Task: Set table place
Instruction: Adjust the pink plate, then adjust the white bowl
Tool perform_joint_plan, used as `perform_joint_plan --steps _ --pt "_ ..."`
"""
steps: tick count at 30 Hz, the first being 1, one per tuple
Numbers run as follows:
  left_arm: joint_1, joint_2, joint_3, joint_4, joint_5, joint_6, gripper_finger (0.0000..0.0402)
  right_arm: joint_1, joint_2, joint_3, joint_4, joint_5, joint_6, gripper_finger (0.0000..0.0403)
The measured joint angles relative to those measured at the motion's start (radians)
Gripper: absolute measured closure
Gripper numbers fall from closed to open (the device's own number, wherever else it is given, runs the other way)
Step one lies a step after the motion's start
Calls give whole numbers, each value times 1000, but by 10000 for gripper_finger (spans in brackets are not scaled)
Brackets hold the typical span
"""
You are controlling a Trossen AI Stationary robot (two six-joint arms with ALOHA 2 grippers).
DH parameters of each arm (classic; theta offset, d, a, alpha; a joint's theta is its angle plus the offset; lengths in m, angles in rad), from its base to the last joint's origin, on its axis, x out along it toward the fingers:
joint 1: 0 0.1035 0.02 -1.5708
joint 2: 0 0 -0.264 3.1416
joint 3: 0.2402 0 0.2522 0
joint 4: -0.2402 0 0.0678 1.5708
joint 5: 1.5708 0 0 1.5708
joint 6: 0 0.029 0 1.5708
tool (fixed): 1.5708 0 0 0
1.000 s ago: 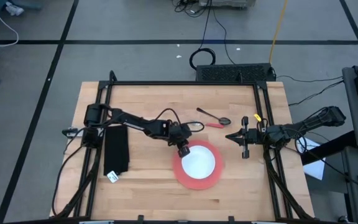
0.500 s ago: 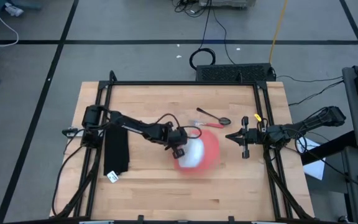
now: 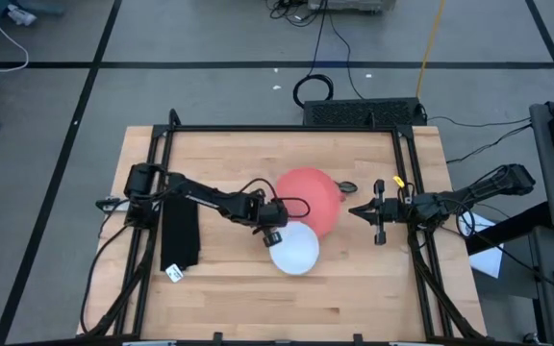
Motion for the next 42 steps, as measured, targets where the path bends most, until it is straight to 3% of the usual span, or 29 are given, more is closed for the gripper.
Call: perform_joint_plan --steps 14,26,32,37,42 --pt "-7 -24 2 -31 7 -1 398 0 13 0 14 0 -4 403" --pt "-38 -68 63 -80 0 76 334 0 13 0 15 0 -4 403" --pt "-100 -238 129 -174 -84 143 320 0 15 0 15 0 -4 403" --pt "-173 -450 194 -353 -190 140 320 0 16 0 10 -1 2 403" --pt "-306 -695 201 -523 -418 17 320 0 16 0 18 -3 3 403"
